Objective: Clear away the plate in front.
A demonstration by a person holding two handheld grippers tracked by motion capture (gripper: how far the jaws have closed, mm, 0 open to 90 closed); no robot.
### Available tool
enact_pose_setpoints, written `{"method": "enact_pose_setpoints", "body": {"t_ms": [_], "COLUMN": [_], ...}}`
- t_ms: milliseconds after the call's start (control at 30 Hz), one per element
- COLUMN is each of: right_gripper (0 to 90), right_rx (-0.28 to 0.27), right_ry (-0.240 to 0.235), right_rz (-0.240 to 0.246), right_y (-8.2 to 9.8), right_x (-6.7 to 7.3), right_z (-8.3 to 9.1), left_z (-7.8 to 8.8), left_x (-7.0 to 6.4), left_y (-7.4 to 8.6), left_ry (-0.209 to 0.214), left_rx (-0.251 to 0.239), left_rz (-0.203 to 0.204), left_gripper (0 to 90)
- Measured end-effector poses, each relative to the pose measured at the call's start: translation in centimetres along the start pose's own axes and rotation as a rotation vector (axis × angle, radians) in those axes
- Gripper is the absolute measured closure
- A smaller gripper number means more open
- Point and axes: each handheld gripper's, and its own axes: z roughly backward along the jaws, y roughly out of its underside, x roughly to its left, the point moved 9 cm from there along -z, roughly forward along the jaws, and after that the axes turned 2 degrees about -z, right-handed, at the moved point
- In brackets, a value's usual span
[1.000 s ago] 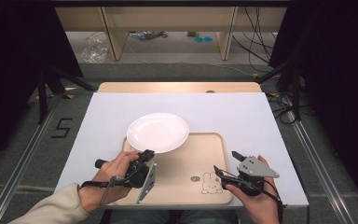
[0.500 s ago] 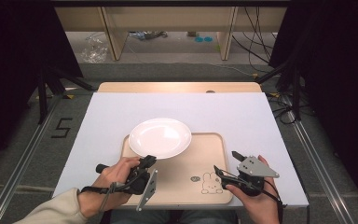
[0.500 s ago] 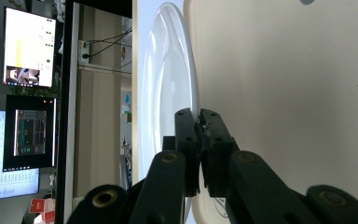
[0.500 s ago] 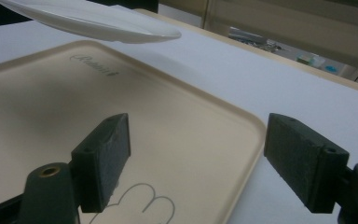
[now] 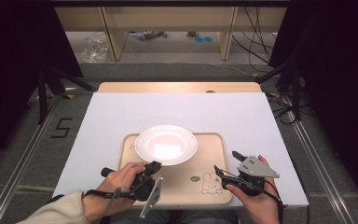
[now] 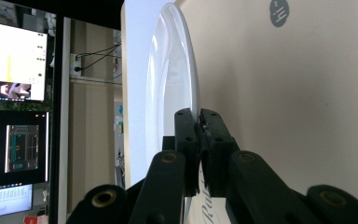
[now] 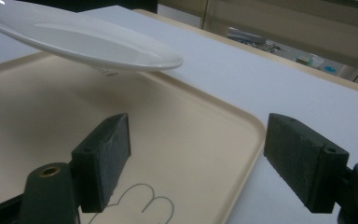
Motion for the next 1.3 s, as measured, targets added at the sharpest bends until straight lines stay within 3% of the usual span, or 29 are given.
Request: {"method": "enact_pose_setpoints", "body": {"t_ms": [433,633,1300], "right_gripper": [23.9,23.9,23.9], "right_rx": [-0.012,-0.011,-0.008], "right_ry": [0.001,0.000,-0.006], "right_rz": [-0.004,-0.005,-0.003], "right_y": [-0.1,0.0,0.0], "right_x": [0.0,0.0,0.1], "right_z": [-0.1,-0.1,-0.2], "left_z": [-1.4,-1.5,-2.1], "left_x": [-2.3,-3.0,-4.1], "left_y": [-1.1,-1.5,-1.6], "left_ry": [0.072,0.093,0.152], "left_rx": [-0.039,-0.071,-0.089], "left_rz": [-0.007,0.017,0.054], "left_gripper": [85.5,86.2,87.0]}}
